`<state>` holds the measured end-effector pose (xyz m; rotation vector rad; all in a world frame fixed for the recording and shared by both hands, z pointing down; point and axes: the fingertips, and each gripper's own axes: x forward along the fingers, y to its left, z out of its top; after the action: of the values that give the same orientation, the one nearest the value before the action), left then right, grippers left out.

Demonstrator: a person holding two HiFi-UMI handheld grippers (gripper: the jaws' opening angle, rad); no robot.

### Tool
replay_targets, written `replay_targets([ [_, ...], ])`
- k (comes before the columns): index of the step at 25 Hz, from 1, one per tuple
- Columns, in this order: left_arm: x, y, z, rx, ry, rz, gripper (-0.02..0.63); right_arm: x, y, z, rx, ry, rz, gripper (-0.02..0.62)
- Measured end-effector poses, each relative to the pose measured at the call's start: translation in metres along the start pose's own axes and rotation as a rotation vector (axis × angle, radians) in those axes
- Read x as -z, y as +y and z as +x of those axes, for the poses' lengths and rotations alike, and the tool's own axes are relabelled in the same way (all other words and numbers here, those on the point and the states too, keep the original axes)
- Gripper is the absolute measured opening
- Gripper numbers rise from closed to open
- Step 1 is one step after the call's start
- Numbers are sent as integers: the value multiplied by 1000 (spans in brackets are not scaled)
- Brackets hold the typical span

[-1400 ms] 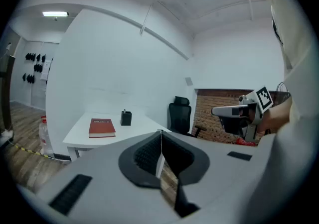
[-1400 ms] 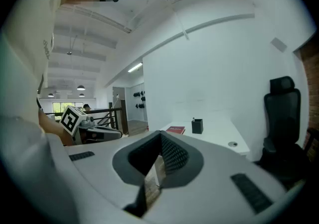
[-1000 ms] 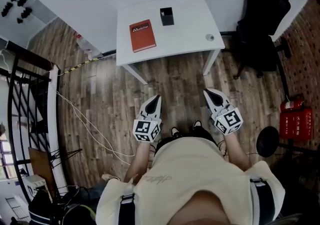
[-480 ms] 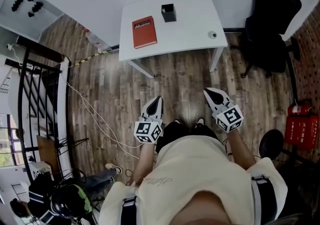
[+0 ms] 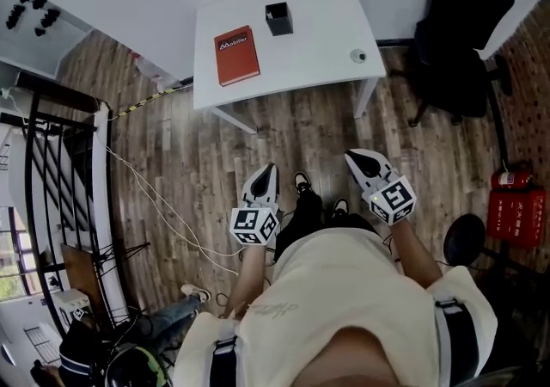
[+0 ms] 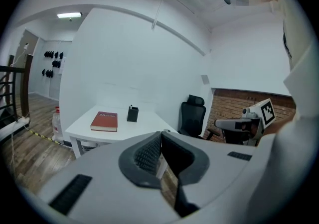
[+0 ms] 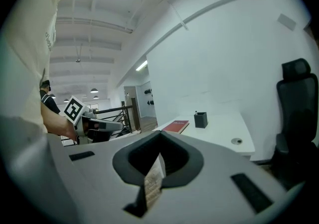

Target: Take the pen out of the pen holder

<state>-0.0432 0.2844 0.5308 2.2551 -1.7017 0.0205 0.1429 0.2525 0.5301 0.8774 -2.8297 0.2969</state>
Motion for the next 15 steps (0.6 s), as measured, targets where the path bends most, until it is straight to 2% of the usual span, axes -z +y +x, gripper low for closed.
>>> replay_targets([
  [6,-22,20,46,41,-36,-6,18,-18,-35,27,42,-4,-35,8],
  [11,-48,56,84,73,-53,15,18,-50,-55,68,74,-41,-65,8],
  [15,-64,80,107,100,-56,33,18,-56,-66,98,108,-32,-56,8],
])
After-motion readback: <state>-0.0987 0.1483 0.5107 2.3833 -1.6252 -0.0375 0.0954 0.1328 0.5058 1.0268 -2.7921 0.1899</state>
